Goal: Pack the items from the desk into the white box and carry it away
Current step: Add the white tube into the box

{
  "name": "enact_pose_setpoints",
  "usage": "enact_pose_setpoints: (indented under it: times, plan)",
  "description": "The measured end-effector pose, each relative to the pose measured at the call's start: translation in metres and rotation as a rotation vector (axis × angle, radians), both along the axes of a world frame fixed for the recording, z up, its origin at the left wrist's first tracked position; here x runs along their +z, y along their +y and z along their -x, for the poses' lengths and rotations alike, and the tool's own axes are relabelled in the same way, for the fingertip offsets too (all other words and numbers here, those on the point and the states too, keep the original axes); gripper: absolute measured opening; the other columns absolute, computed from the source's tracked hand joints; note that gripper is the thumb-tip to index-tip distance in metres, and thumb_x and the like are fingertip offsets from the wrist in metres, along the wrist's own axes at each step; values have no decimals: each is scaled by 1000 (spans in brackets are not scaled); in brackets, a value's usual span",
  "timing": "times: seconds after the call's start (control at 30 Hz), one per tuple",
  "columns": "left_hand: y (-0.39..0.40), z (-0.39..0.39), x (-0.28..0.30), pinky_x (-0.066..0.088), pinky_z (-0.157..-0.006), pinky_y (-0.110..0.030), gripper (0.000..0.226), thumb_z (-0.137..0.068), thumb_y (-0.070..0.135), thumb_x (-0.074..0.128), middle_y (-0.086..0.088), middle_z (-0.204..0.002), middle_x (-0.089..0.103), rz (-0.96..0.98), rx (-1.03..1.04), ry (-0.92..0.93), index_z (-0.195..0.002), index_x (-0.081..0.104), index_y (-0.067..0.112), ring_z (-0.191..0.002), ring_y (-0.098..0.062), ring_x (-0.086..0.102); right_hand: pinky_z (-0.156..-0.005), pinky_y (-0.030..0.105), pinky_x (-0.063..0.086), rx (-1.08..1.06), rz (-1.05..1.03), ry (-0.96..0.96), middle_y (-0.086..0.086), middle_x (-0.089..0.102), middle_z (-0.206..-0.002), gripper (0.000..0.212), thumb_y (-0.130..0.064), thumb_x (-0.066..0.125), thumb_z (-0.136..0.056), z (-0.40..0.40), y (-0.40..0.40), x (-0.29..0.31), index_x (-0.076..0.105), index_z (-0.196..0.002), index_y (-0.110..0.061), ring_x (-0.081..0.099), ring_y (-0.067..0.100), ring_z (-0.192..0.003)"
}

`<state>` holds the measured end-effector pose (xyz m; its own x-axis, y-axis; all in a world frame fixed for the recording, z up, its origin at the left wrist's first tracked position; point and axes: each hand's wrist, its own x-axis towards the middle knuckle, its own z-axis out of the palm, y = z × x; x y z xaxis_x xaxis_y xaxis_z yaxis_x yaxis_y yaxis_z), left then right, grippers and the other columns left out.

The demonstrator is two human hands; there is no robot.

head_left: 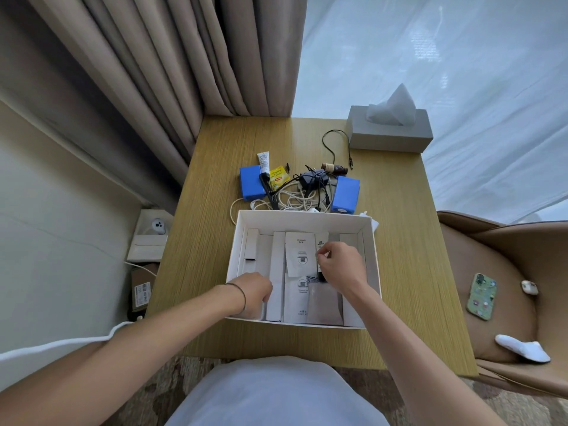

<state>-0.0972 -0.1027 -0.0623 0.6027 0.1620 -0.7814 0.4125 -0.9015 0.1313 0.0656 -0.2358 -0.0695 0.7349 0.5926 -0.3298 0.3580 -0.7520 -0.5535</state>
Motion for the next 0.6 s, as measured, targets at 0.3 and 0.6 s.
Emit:
enact_pose_setpoints:
  times: [0.3,0.6]
  plan:
    - [-5,6,5,52,-85,-34,36,-96,21,52,-5,-122,63,-14,44,-120,-131,58,22,-105,-24,61,-55,24,48,13,-64,10,-5,75,-82,19,-20,58,-91,-4,9,12,77,-92,-23,63,8,-65]
    - [4,-27,43,53,-83,-31,21,-94,26,57,10,-109,66,81,303,-774,-114,64,30,-94,-11,62,-52,29,47,13,-191,-39,-13,63,-63,18,-18,58,-93,-37,38,49,76,-92,-23,58,7,-56]
